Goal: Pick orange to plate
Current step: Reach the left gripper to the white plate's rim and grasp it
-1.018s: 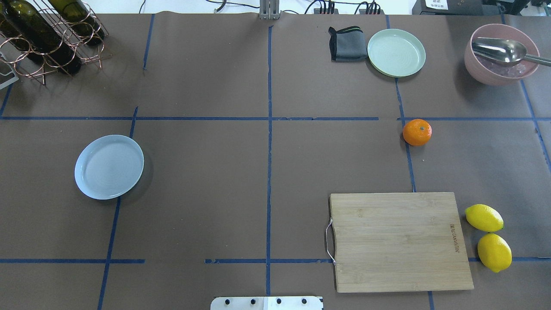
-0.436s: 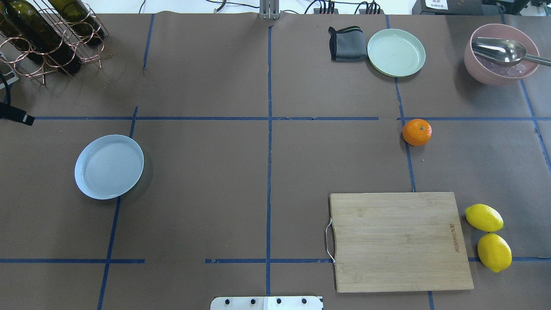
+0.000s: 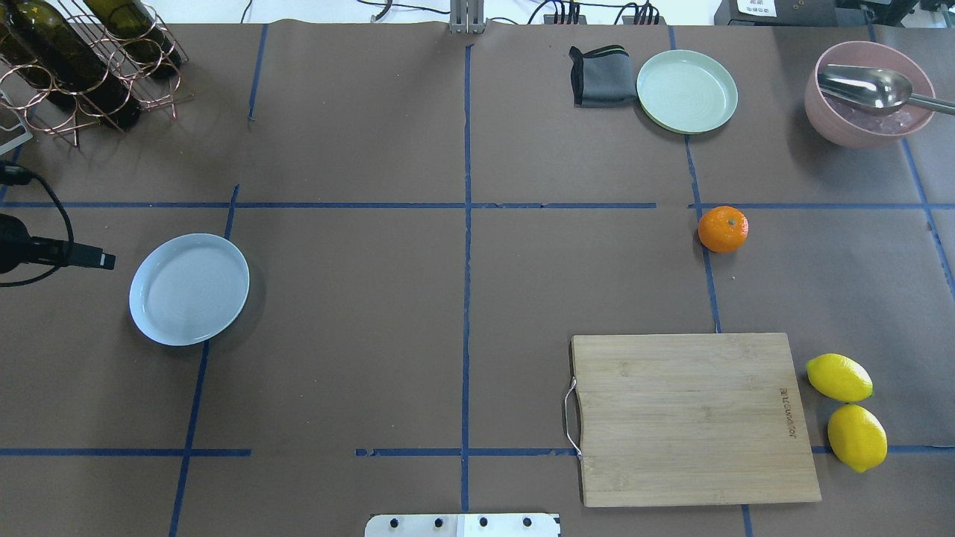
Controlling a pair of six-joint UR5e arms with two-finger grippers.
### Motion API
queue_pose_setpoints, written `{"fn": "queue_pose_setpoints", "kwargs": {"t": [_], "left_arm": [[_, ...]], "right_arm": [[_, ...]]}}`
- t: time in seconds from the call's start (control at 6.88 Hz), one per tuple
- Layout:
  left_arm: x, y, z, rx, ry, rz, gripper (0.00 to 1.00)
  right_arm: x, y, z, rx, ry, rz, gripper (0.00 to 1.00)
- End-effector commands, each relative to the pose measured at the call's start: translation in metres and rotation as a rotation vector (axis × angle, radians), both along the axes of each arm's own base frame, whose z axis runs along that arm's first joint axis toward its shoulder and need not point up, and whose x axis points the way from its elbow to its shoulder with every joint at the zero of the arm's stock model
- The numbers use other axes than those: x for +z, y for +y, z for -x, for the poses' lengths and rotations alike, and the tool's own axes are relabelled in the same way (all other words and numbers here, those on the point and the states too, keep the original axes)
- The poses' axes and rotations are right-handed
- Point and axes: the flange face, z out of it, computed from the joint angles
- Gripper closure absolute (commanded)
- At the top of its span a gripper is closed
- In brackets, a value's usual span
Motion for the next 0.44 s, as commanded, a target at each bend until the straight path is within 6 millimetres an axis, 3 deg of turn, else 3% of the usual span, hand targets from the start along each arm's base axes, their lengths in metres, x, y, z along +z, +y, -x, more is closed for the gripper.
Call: {"fn": "queue_pose_setpoints", "kwargs": {"t": [0.0, 0.29], "left_arm": [[0.008, 0.018, -0.035, -0.030, 0.008, 0.070, 0.19], [0.016, 0.023, -0.046, -0.068, 0.003, 0.130, 0.38]], "right_arm": [[0.001, 0.000, 0.000, 0.000, 0.001, 0.003, 0.00], [0.002, 0.000, 0.000, -0.004, 0.000, 0.001, 0.00]]}}
